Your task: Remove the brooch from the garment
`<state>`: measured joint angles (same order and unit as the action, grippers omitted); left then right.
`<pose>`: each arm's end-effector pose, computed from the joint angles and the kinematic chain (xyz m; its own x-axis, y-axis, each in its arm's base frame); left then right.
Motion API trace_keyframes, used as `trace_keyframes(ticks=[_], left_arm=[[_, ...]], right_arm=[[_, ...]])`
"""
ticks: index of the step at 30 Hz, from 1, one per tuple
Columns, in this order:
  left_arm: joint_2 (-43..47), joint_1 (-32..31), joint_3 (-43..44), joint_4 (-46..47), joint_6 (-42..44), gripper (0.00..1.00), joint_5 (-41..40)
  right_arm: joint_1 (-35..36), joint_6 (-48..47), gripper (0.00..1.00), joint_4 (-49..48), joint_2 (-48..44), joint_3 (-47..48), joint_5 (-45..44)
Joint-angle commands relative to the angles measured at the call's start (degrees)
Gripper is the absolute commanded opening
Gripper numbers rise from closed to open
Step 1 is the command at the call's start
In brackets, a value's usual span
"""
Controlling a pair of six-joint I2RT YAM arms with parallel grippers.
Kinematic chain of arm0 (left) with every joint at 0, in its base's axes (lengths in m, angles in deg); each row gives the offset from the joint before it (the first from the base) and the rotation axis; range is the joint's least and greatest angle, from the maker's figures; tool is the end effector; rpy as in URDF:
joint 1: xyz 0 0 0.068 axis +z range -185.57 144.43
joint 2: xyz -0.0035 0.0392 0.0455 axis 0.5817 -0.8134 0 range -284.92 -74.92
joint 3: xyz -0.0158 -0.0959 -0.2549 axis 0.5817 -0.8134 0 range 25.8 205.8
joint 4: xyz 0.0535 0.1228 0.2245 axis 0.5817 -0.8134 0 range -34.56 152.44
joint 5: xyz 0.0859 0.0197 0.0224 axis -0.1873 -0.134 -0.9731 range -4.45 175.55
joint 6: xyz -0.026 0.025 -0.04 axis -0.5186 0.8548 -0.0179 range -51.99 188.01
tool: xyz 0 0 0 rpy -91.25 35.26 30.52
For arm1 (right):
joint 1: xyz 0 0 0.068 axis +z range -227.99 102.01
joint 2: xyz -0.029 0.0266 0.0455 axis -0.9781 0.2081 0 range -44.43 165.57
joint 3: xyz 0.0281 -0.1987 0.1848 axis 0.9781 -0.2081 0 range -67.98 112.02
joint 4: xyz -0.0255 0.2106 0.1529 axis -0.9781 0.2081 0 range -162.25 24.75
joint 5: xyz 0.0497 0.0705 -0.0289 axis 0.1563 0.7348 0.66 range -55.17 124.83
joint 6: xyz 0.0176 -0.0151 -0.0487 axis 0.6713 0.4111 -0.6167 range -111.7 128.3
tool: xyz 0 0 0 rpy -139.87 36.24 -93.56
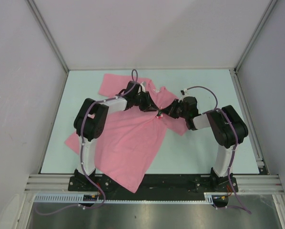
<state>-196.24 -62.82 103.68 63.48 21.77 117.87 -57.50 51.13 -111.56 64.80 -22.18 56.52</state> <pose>0.3941 -0.2245 0.1441 -0.9475 -0.1986 -0.2505 0.0775 0.6175 -0.7827 0.3402 0.1411 0.1266 -0.7167 0.4065 -0.5667 -0.2101 0.6490 0.7312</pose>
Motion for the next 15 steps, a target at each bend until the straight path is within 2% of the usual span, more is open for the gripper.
trace_keyframes(ticks=[1,5,9,15], left_arm=[[0.30,0.35,7.62,-7.69,7.29,0.28,2.84],[-1.37,0.96,10.88,-12.28,10.55,0.12,6.00],[-2.61,0.70,11.58,-11.94,10.29,0.07,10.13],[-2.61,0.35,12.64,-13.96,13.98,0.01,8.38]], right_arm=[[-0.01,-0.38,0.00,-3.22,1.25,1.04,1.16],[-0.01,-0.82,0.00,-3.84,1.60,0.96,1.33],[0.43,-1.43,0.00,-4.11,1.69,1.04,1.25],[0.34,-1.52,0.00,-4.46,1.60,1.04,1.77]])
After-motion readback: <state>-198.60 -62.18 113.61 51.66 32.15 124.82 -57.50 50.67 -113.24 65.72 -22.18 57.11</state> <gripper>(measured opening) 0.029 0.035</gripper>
